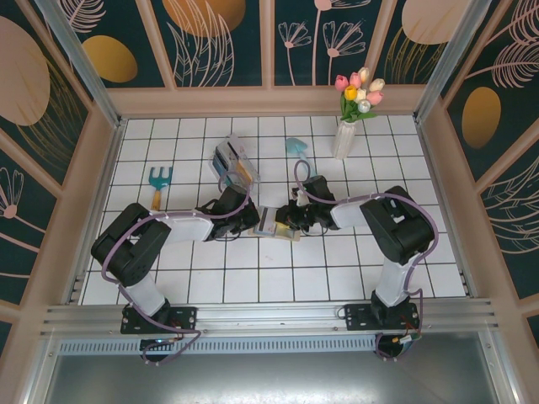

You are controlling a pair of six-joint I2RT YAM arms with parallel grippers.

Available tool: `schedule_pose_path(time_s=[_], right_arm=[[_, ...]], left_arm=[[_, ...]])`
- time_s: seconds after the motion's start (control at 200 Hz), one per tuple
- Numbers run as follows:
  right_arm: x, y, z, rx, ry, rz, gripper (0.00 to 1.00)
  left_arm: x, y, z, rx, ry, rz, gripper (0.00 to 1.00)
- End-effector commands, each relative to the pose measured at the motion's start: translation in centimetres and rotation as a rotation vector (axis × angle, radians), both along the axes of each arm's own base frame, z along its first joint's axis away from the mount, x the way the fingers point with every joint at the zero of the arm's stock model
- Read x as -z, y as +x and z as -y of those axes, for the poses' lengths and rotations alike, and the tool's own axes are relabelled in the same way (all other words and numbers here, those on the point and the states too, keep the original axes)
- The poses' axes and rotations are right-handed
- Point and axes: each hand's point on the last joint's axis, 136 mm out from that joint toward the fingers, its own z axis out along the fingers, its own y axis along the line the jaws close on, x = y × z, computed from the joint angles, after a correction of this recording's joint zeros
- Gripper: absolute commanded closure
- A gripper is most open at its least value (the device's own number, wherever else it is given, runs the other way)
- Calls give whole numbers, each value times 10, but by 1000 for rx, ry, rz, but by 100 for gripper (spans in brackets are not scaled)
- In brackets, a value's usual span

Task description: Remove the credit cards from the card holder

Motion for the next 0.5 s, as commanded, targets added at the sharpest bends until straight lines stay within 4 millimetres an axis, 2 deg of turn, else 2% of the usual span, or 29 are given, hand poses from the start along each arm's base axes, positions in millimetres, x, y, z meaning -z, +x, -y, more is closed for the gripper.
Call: schedule_pose_path(time_s=[0.0,0.13,0.27,0.3,0.49], right_arm=[[9,0,-1,-1,-10,-31,83],[9,-2,2,-2,-27,-25,89],[10,-10,8,-10,-45,-25,90],[12,-6,16,6,-55,-29,90],[16,-12,31,-6,-103,-35,91]], left_arm=[[49,-36,-24,16,124,-167,100],[50,-36,-31,-9,154,-165,100],[54,-37,-43,-45,201,-173,100],[54,-37,-44,-51,204,-174,100],[49,-38,-42,-49,186,-169,100]])
